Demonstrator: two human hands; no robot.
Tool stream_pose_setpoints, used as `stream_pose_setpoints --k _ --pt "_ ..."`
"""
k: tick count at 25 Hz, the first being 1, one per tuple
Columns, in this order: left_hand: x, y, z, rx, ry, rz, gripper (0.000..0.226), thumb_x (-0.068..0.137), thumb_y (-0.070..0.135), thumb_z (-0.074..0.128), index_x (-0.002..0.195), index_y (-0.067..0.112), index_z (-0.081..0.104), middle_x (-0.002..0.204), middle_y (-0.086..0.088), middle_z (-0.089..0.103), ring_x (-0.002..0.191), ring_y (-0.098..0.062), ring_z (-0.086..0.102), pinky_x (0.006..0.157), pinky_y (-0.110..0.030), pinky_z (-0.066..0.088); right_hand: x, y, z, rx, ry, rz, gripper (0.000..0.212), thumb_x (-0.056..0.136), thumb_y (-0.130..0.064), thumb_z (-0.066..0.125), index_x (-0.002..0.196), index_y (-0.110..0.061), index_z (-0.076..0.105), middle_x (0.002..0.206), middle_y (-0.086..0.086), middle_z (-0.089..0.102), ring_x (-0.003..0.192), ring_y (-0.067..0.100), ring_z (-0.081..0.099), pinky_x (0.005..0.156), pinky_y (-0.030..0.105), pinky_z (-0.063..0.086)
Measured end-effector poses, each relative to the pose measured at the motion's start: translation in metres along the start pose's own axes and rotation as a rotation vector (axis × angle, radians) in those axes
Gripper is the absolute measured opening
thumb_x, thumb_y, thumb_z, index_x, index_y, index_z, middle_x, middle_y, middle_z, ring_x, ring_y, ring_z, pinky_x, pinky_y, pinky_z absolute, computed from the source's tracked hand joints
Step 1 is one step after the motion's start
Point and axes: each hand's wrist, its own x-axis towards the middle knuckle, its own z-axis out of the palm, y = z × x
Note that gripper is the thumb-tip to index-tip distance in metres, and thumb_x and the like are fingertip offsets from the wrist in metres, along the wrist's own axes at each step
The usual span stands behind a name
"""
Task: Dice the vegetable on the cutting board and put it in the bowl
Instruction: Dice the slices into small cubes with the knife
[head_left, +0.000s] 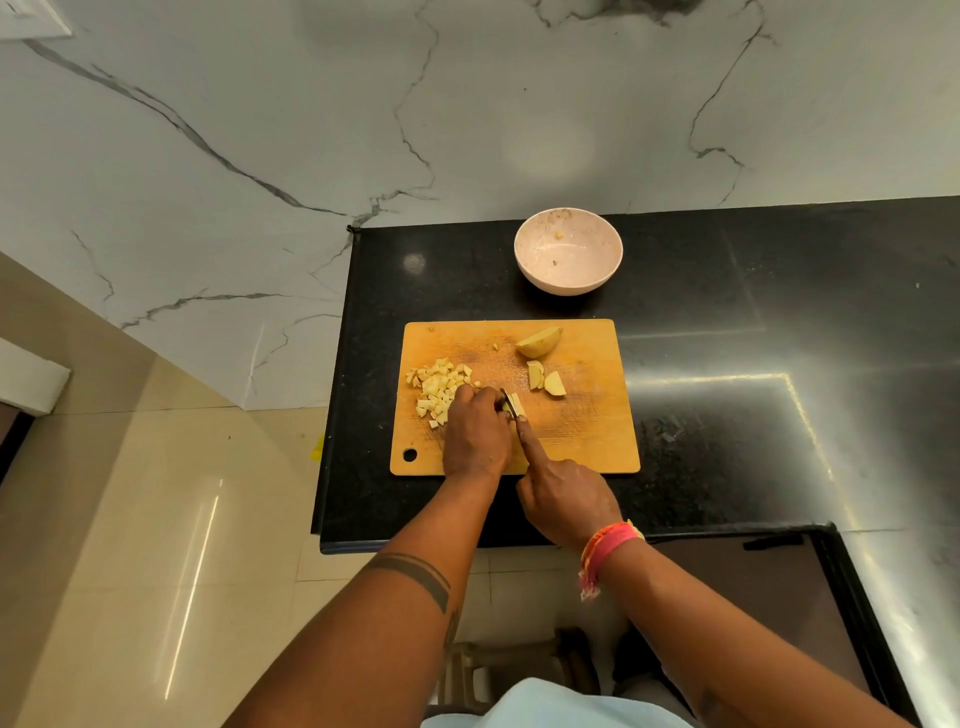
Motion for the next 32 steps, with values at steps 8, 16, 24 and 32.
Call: stream_pose_setpoints --k 8,16,24,32 --pt "-0.002 0.001 0.001 -0.025 0.009 -0.001 0.029 0.098 0.024 0.062 0.127 0.022 0.065 0.123 0.000 0.050 0.108 -0.019 0.057 0.089 -0.033 0.054 -0.038 0.011 0.004 0.019 -0.023 0.013 0.074 0.100 -0.035 0.034 0.159 -0.034 -0.012 0.068 -0.001 0.059 0.053 0.017 0.054 0.053 0.036 0.047" --pt "-0.006 0.011 0.007 0.090 -0.019 0.046 0.049 0.094 0.050 0.062 0.133 0.023 0.054 0.129 -0.004 0.044 0.119 -0.022 0.043 0.097 -0.038 0.047 -0.036 0.031 -0.006 0.145 0.102 0.089 0.072 0.101 -0.033 0.038 0.160 -0.038 -0.003 0.059 -0.008 0.051 0.049 0.012 0.050 0.048 0.032 0.037" --pt "0.009 0.002 -0.005 0.088 -0.149 0.266 0.041 0.100 0.011 0.053 0.140 0.022 0.057 0.132 0.005 0.044 0.125 -0.015 0.040 0.101 -0.027 0.041 -0.023 0.025 -0.003 0.143 0.050 0.076 0.071 0.101 -0.034 0.038 0.161 -0.038 -0.001 0.062 -0.006 0.052 0.052 0.014 0.052 0.048 0.033 0.039" --pt "-0.002 -0.013 -0.007 0.084 -0.064 0.230 0.041 0.100 0.024 0.059 0.141 0.016 0.057 0.126 0.000 0.048 0.120 -0.017 0.047 0.103 -0.033 0.047 -0.022 0.012 0.007 0.122 0.038 0.068 0.072 0.102 -0.034 0.036 0.161 -0.036 -0.005 0.063 -0.005 0.053 0.052 0.015 0.052 0.049 0.034 0.037"
